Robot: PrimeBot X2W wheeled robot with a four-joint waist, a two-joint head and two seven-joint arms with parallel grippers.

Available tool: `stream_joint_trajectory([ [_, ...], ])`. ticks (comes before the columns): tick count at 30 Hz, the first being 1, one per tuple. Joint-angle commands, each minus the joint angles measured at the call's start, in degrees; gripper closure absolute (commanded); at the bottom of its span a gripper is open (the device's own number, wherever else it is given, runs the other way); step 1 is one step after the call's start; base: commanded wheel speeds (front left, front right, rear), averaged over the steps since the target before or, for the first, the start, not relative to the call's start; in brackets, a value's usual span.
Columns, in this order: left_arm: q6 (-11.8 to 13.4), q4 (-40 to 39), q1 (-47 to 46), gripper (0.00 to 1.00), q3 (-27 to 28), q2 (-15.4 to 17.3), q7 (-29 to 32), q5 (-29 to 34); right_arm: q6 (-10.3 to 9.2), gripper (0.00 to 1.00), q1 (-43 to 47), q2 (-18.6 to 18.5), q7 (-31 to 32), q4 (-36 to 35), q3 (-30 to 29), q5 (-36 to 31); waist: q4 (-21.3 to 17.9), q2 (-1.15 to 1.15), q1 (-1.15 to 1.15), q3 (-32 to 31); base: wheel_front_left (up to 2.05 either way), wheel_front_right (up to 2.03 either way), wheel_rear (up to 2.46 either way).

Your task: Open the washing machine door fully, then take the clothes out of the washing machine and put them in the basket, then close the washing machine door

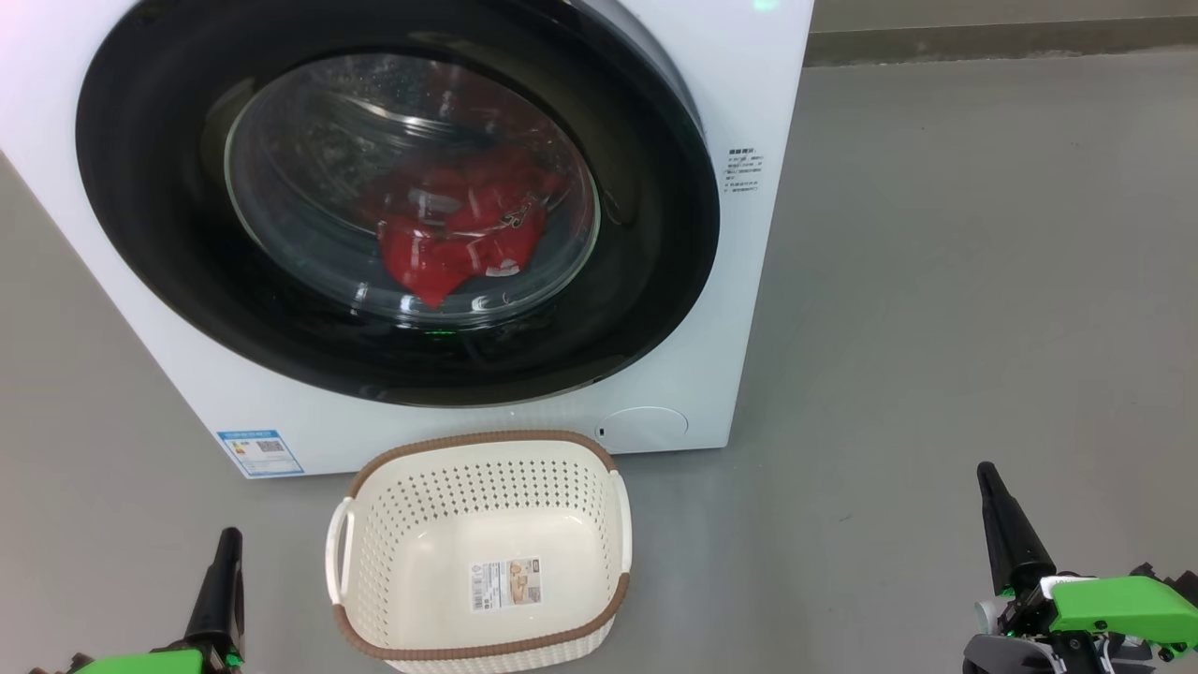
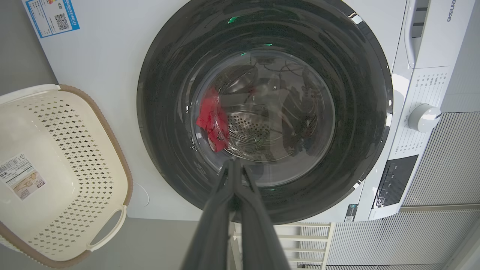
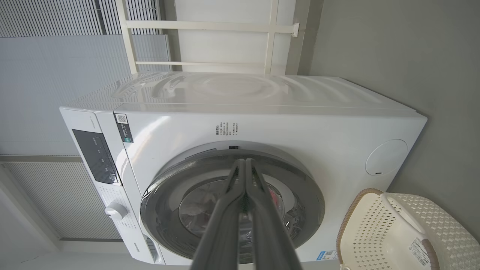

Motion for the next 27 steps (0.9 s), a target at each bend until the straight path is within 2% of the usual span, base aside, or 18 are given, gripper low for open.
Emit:
stream_joint_trajectory([
  [1, -0.66, -1.15, -2.20, 1.00, 1.79, 0.89, 0.15, 0.03, -0.04, 1.00, -0.47, -0.17, 0.42, -1.74, 1.33, 0.25, 0.00, 0.00, 0.00, 0.00, 0.00, 0.00, 0.00],
  [18, -0.66, -1.15, -2.20, 1.00, 1.79, 0.89, 0.15, 0.03, -0.04, 1.00, -0.47, -0.17, 0.42, -1.74, 1.33, 0.25, 0.00, 0.00, 0.00, 0.00, 0.00, 0.00, 0.00],
  [19, 0.00, 0.04, 0.01, 0.00, -0.01, -0.01, 0.00, 0.00, 0.00, 0.00, 0.00, 0.01, 0.00, 0.04, 0.00, 0.00, 0.00, 0.00, 0.00, 0.00, 0.00, 0.00, 0.00],
  [24, 0.02, 1.29, 0.84, 0.00, -0.33, -0.52, -0.40, 0.03, 0.00, 0.00, 0.34, 0.23, -0.28, 1.54, 0.25, 0.11, 0.01, 0.00, 0.01, 0.02, 0.00, 0.00, 0.00],
  [27, 0.00, 0.96, 0.82, 0.00, -0.52, -0.49, -0.92, 0.10, 0.00, 0.00, 0.16, 0.22, -0.77, 1.38, 0.62, 0.26, 0.02, 0.00, 0.10, -0.06, 0.00, 0.00, 0.00],
])
